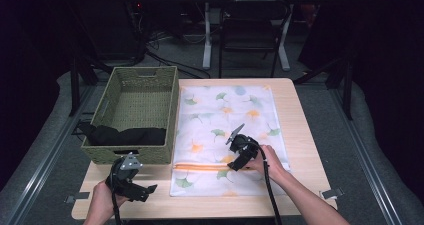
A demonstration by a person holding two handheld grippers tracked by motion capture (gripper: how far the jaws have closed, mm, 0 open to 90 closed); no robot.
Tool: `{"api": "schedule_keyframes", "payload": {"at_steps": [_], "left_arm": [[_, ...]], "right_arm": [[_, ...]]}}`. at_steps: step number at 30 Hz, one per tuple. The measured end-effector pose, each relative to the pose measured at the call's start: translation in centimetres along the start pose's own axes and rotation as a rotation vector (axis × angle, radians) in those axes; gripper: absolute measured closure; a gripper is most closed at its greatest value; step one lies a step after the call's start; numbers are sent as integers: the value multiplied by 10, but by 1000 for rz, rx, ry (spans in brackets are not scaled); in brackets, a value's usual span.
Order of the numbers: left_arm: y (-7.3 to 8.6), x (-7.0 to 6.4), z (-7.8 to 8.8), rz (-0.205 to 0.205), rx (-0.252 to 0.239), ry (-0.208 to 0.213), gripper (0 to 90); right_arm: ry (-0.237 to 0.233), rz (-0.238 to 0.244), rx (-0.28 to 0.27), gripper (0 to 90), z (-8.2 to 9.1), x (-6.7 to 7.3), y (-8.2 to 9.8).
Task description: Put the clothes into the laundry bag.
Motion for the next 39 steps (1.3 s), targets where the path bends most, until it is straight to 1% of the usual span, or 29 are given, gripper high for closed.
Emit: {"api": "schedule_keyframes", "payload": {"at_steps": [9,12,14,15,18,20,23,24,27,32,33,36,39], "left_arm": [[0,1,1,4,-3,0,3],[0,0,1,-2,-2,2,3],[0,0,0,-2,-2,2,3],[0,0,0,-1,0,7,3],[0,1,0,3,-1,12,3],[1,1,0,0,2,9,3],[0,1,-1,2,1,12,3],[0,1,-1,0,4,13,3],[0,0,1,-2,-2,11,3],[0,1,1,0,-2,8,3],[0,1,0,-4,1,8,3],[0,0,1,-5,-2,4,3],[0,1,0,-4,-1,10,3]], "right_arm": [[-4,-7,2,273,-1,0,1],[-30,-7,-5,322,-1,0,2],[-36,-13,-8,327,-1,0,2],[-41,-15,-14,351,0,-1,2],[-39,-35,-19,386,0,-2,2],[-39,-29,-26,400,0,-3,2],[-32,-52,-29,440,1,-4,2],[-31,-51,-32,450,1,-5,2],[-25,-68,-35,468,1,-5,2],[-18,-82,-40,485,1,-5,2],[-14,-87,-45,505,2,-6,2],[-12,-95,-49,525,2,-7,2],[-12,-103,-49,540,2,-7,2]]}}
Point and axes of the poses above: each handheld gripper's, and its own axes: z roughly backward along the jaws, y roughly out of its underside, x roughly to its left, the point moved 4 cm from there along -z, roughly forward along the jaws, and after that the axes turned 10 degrees about -z, right-handed, at the moved point
